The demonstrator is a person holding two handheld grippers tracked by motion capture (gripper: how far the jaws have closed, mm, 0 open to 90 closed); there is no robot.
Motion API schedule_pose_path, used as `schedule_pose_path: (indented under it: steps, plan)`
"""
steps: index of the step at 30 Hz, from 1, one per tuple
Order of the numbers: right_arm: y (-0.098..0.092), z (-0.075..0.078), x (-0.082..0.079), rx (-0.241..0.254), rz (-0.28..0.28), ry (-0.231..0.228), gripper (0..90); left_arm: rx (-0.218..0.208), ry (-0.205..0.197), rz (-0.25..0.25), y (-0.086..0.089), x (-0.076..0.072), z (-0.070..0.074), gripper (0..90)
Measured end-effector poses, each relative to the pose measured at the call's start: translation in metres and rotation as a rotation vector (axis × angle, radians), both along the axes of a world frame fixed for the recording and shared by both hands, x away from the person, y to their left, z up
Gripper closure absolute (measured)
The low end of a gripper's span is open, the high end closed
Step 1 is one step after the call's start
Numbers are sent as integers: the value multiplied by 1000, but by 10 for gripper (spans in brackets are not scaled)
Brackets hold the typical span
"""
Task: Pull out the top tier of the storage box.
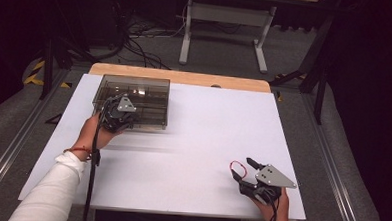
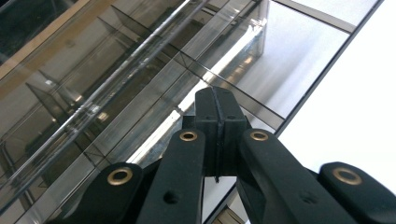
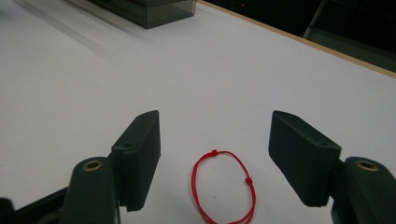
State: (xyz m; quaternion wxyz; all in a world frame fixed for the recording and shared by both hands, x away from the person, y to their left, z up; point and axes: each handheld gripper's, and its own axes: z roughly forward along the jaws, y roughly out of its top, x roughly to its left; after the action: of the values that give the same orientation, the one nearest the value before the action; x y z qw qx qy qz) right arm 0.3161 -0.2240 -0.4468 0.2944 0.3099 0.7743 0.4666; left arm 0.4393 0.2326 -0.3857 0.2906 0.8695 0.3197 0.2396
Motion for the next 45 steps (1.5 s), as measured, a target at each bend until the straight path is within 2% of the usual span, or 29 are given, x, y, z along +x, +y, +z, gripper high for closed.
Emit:
schedule_pose_path:
  steps: [4,8,13,20,25,30,33,35,36,40,42,45]
  plan:
    - [0,1,0,-1,-3,0,349,6,9,-4,1,-1,1,896]
    - [-1,1,0,-1,-7,4,344,28,-7,-3,0,-3,2,894]
    - [-3,2,0,-5,-11,8,341,-4,-90,11,6,-10,13,878]
    - [-4,-2,5,-3,-32,82,341,-42,-149,14,16,-28,21,870]
    - [-4,-3,7,1,-35,104,334,-63,-191,18,24,-42,22,844]
    - [-4,-3,8,-13,-35,123,346,-84,-240,23,29,-60,18,746]
    - [-6,-4,10,-20,-32,159,374,-82,-270,19,33,-74,12,648]
    - [-9,-6,12,-28,-34,183,380,-108,-281,12,36,-81,7,604]
    - [-9,-6,13,-30,-31,196,384,-121,-290,13,38,-85,2,548]
    - [-12,-7,18,-28,-46,235,392,-119,-350,38,43,-100,-16,347]
    - [-13,-8,21,-32,-58,252,410,-151,-350,27,47,-106,-23,287]
    - [-14,-8,24,-28,-68,271,461,-159,-361,7,50,-114,-31,219]
